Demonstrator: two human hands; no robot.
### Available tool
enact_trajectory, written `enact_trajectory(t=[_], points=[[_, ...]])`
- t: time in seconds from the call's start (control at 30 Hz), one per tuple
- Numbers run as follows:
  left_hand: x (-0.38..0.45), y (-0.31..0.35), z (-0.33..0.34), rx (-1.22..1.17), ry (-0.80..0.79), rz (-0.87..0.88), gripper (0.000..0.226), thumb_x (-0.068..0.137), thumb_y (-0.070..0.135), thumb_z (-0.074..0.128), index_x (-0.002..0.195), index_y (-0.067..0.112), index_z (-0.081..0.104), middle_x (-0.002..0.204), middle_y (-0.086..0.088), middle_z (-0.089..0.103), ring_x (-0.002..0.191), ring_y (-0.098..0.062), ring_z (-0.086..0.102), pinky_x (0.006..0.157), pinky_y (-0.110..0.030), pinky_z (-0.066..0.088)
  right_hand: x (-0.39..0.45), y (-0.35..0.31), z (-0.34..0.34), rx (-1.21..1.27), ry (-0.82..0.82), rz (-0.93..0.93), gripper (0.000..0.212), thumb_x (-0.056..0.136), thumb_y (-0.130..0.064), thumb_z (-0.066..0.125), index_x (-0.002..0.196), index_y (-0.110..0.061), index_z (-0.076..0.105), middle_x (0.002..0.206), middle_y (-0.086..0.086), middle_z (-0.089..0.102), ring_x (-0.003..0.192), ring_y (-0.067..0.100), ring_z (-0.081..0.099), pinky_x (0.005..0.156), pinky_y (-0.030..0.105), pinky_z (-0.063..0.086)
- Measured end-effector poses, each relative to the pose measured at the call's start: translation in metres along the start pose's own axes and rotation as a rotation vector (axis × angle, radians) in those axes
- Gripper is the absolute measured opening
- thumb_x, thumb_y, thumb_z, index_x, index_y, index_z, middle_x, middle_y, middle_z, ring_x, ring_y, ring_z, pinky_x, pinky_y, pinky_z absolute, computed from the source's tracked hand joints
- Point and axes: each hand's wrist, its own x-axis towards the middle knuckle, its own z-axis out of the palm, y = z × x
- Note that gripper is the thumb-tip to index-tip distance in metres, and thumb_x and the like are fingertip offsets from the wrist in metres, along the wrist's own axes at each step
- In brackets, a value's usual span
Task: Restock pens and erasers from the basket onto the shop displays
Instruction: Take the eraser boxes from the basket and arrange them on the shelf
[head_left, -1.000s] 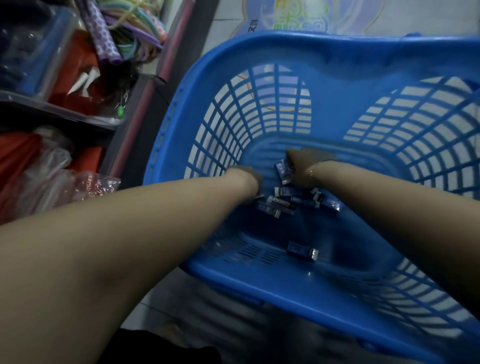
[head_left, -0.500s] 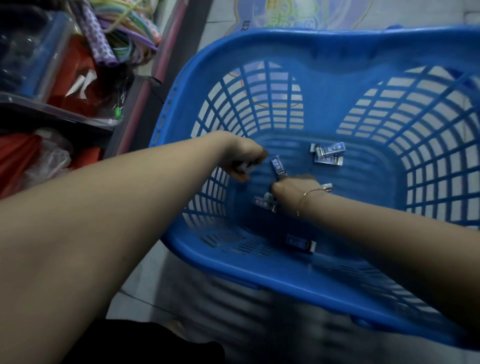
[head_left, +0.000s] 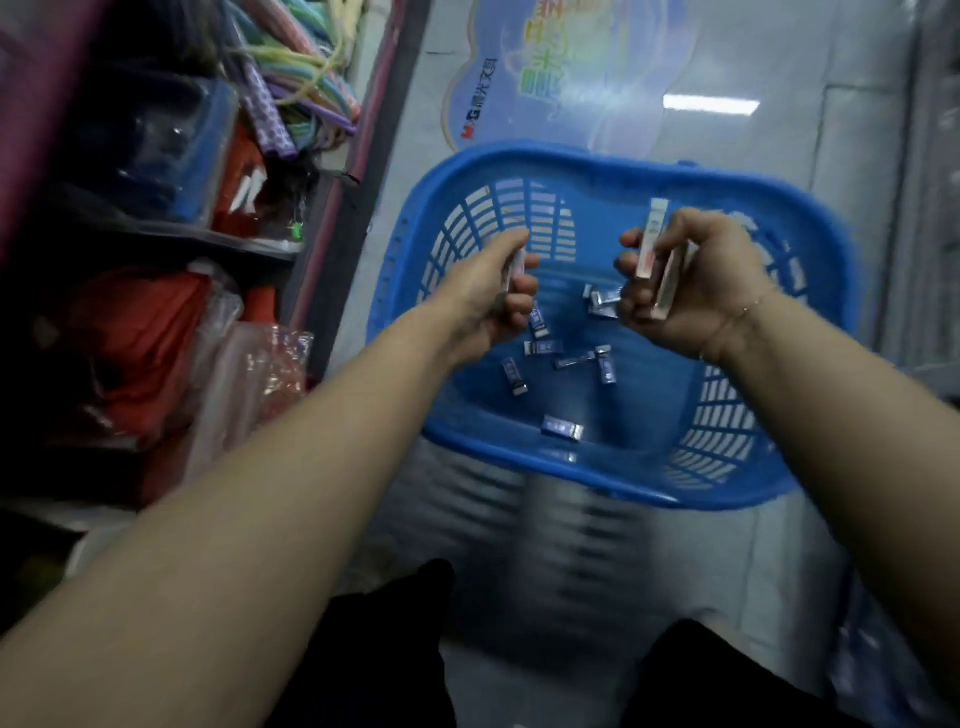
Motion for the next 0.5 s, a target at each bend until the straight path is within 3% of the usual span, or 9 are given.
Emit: enact_trajectory(t=[0.07, 0.17, 0.3, 0.37, 0.43, 0.5], points=[[-0.069, 0.016, 0.009, -0.128, 0.011, 0.046, 0.028, 0.097, 0.043, 0.044, 0.085, 0.018, 0.047, 0.048, 0.009, 0.037, 0.031, -0.002, 0.028, 0.034, -0.013, 0.026, -0.059, -0.011, 0.045, -0.026, 0.000, 0.027, 0.003, 0.064, -0.015, 0.043, 0.061, -0.015, 0.045, 0.051, -0.001, 0.041, 0.040, 0.015, 0.028, 0.049, 0.021, 0.023], [-0.191, 0.056, 0.014, -0.325, -0.014, 0.079, 0.031, 0.097, 0.044, 0.044, 0.083, 0.017, 0.047, 0.046, 0.008, 0.041, 0.030, -0.002, 0.033, 0.033, -0.013, 0.031, -0.153, -0.033, 0.119, -0.146, 0.003, 0.005, 0.031, 0.086, -0.025, 0.049, 0.057, -0.022, 0.038, 0.045, -0.007, 0.032, 0.036, 0.010, 0.027, 0.042, 0.019, 0.020], [-0.357, 0.132, 0.014, -0.558, 0.041, 0.194, 0.036, 0.096, 0.042, 0.044, 0.078, 0.013, 0.057, 0.058, 0.003, 0.065, 0.050, -0.005, 0.063, 0.050, -0.017, 0.053, -0.295, -0.076, 0.227, -0.286, 0.038, -0.101, 0.031, 0.088, -0.012, 0.054, 0.058, -0.014, 0.045, 0.039, -0.004, 0.040, 0.037, 0.010, 0.046, 0.054, 0.028, 0.047], [-0.432, 0.169, 0.017, -0.619, 0.052, 0.271, 0.041, 0.095, 0.043, 0.042, 0.078, 0.012, 0.063, 0.072, 0.000, 0.071, 0.068, -0.009, 0.069, 0.064, -0.022, 0.054, -0.364, -0.103, 0.272, -0.352, 0.011, -0.144, 0.027, 0.088, -0.005, 0.050, 0.061, -0.009, 0.048, 0.039, -0.001, 0.049, 0.037, 0.013, 0.052, 0.049, 0.028, 0.052], [-0.499, 0.198, 0.020, -0.612, 0.081, 0.354, 0.044, 0.095, 0.044, 0.042, 0.076, 0.014, 0.067, 0.079, -0.001, 0.069, 0.074, -0.010, 0.065, 0.070, -0.022, 0.048, -0.425, -0.126, 0.312, -0.457, -0.084, -0.236, 0.022, 0.088, -0.003, 0.049, 0.067, -0.006, 0.053, 0.043, 0.000, 0.055, 0.032, 0.014, 0.048, 0.036, 0.020, 0.043], [-0.560, 0.216, 0.023, -0.581, 0.120, 0.435, 0.038, 0.090, 0.045, 0.046, 0.079, 0.015, 0.068, 0.076, 0.000, 0.066, 0.070, -0.010, 0.060, 0.071, -0.023, 0.044, -0.477, -0.143, 0.348, -0.555, -0.199, -0.348, 0.015, 0.087, -0.004, 0.052, 0.074, -0.005, 0.060, 0.048, 0.000, 0.058, 0.029, 0.016, 0.043, 0.034, 0.016, 0.032]])
